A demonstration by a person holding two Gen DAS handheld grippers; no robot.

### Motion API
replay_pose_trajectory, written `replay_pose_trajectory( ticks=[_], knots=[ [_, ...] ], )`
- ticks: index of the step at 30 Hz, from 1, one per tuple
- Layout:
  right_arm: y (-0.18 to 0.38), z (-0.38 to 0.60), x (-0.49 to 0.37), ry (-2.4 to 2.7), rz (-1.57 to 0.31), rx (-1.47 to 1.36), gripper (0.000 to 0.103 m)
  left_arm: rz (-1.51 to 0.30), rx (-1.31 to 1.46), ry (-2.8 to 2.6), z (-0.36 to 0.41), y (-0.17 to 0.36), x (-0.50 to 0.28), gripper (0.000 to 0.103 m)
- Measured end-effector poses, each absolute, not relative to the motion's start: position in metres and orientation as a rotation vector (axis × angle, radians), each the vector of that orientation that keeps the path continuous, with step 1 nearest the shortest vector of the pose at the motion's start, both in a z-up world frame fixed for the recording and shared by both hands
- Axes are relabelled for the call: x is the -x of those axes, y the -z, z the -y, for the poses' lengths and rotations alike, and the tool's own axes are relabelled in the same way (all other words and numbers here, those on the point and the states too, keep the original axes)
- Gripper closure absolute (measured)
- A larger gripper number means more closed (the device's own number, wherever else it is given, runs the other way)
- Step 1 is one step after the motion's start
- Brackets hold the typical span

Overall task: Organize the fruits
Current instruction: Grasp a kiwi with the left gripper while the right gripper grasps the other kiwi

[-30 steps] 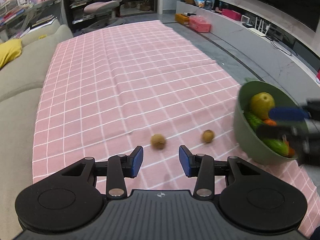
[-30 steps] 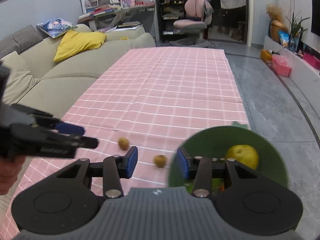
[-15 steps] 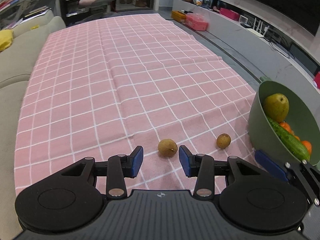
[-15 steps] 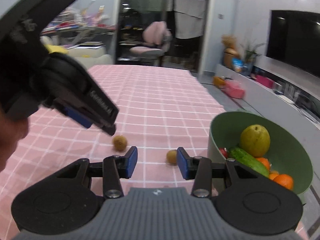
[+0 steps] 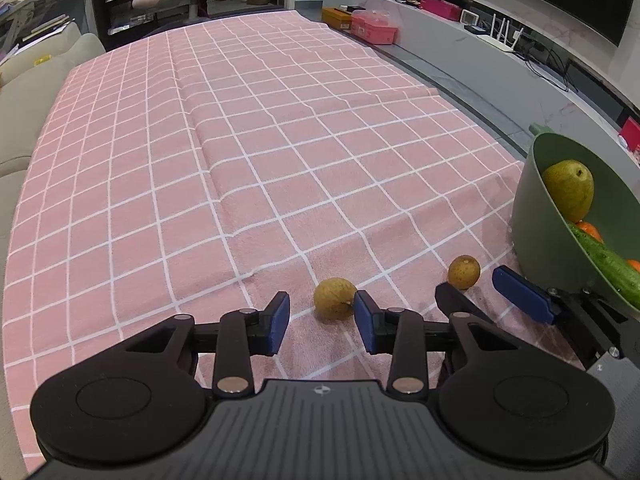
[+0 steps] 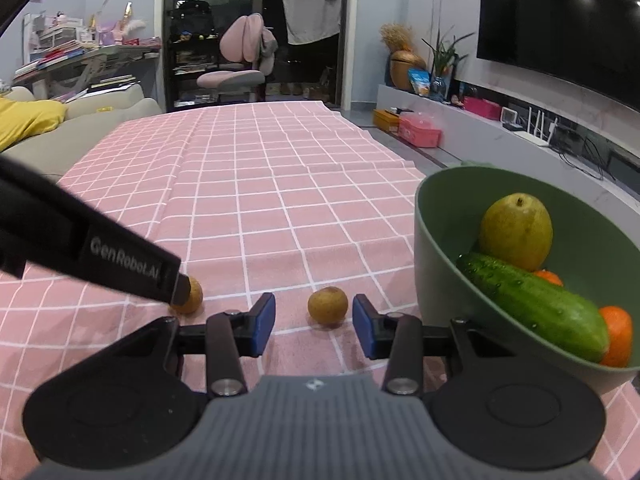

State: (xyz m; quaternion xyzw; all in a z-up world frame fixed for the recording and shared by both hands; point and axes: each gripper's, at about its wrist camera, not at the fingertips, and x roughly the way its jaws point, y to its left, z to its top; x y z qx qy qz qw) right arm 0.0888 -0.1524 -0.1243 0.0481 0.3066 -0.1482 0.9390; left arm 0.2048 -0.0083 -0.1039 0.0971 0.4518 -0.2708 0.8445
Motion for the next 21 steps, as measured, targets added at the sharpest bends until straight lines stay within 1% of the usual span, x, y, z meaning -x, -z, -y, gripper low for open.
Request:
replay_pose_trajectory(
  ticks=[8, 10, 12, 17, 19, 21],
  knots=[
    [0.134, 0.158, -0.098, 0.317, -0.657, -0.147, 0.068, -0.955, -0.205, 0.608, 0.015, 0.11, -0.209, 0.059],
    [0.136, 0.16, -0.1, 0.317, -0.663, -0.157, 0.07, -0.96, -0.192, 0.607, 0.017, 0.111, -0.212, 0.059],
    [0.138, 0.162, -0.101, 0.319, -0.668, -0.166, 0.075, -0.967, -0.183, 0.608, 0.018, 0.113, -0.214, 0.059],
    [0.138, 0.165, -0.101, 0.314, -0.662, -0.166, 0.083, -0.982, -0.173, 0.62, 0.023, 0.118, -0.216, 0.067],
    [0.139, 0.166, -0.101, 0.309, -0.66, -0.166, 0.083, -0.99, -0.161, 0.621, 0.022, 0.118, -0.216, 0.072],
    [0.139, 0.166, -0.101, 0.305, -0.659, -0.167, 0.083, -0.995, -0.156, 0.619, 0.021, 0.118, -0.216, 0.074]
  ],
)
